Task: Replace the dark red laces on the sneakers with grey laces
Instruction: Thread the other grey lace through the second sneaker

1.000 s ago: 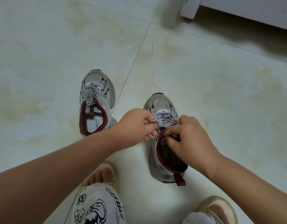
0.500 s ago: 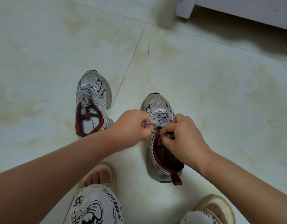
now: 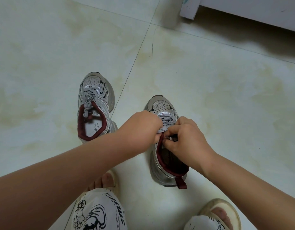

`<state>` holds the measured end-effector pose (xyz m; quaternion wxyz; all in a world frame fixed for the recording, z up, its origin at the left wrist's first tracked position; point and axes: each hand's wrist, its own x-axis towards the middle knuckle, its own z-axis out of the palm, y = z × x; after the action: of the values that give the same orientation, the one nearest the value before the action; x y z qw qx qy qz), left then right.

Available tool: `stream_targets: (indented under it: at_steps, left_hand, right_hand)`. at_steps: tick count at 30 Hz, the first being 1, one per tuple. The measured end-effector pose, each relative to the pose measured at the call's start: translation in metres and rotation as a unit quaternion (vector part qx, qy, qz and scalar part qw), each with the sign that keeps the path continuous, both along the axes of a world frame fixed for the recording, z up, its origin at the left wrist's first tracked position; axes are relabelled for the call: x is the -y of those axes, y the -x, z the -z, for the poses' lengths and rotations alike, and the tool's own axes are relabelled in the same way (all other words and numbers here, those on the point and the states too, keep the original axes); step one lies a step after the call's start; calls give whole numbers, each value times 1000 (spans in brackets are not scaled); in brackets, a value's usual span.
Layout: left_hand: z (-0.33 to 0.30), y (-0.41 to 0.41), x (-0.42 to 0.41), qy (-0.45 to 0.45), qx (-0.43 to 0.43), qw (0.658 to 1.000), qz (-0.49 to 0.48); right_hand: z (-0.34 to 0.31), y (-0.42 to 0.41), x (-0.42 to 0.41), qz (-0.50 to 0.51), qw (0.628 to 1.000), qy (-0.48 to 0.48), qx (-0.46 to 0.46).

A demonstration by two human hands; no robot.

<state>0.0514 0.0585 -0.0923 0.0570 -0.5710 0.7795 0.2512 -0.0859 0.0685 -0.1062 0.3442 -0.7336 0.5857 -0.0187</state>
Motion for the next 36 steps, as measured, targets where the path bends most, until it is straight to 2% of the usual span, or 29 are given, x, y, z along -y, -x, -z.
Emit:
stream_targets:
  at_steps: [2,3,5,7,10,13,16,19,23,26,28,29,31,33,36]
  left_hand:
    - [3,1,-2,-6,-40,999,-27]
    - [8,0,-3,-31,-97,992,-71]
    - [17,-5,-6,-126,-233,943,-200]
    - [22,-8,-10,-178,-308,892,-277]
    - [28,-8,-16,-185,-335,866,-322]
    - [27,-5,-18,-230,-392,814,-361]
    - [28,-2,-19,-237,-409,801,-367]
    - [29,0,-20,-234,-387,826,-337]
    - [27,-3,-23,-242,-382,846,-282]
    - [26,-4,-26,-195,-349,876,-269]
    - [27,-2,-29,-145,-310,899,-272]
    - [27,-2,-31,-133,-300,903,-277]
    - [27,-2,-33,-122,-288,907,-282]
    - [25,0,-34,-106,-259,920,-275]
    - [21,4,-37,-96,-232,931,-263]
  right_hand:
    - [2,1,1,0,1000,3,-7]
    - [3,2,1,1,1000,1,-7]
    - [4,3,1,9,1000,-8,6]
    - [4,2,2,15,1000,-14,17]
    - [4,2,2,-4,1000,-15,2]
    - [4,3,0,-42,999,-7,-9]
    - [4,5,-3,-71,997,-3,-22]
    - [3,6,-4,-72,997,-5,-10]
    - [-1,3,3,-50,995,-78,31]
    - [-8,3,13,-41,991,-118,51]
    - [-17,11,17,46,977,-144,149]
    - [-21,17,18,104,958,-160,214]
    - [-26,28,16,170,929,-185,271]
    - [-23,35,10,180,925,-208,262]
    - [-19,39,6,176,934,-238,200]
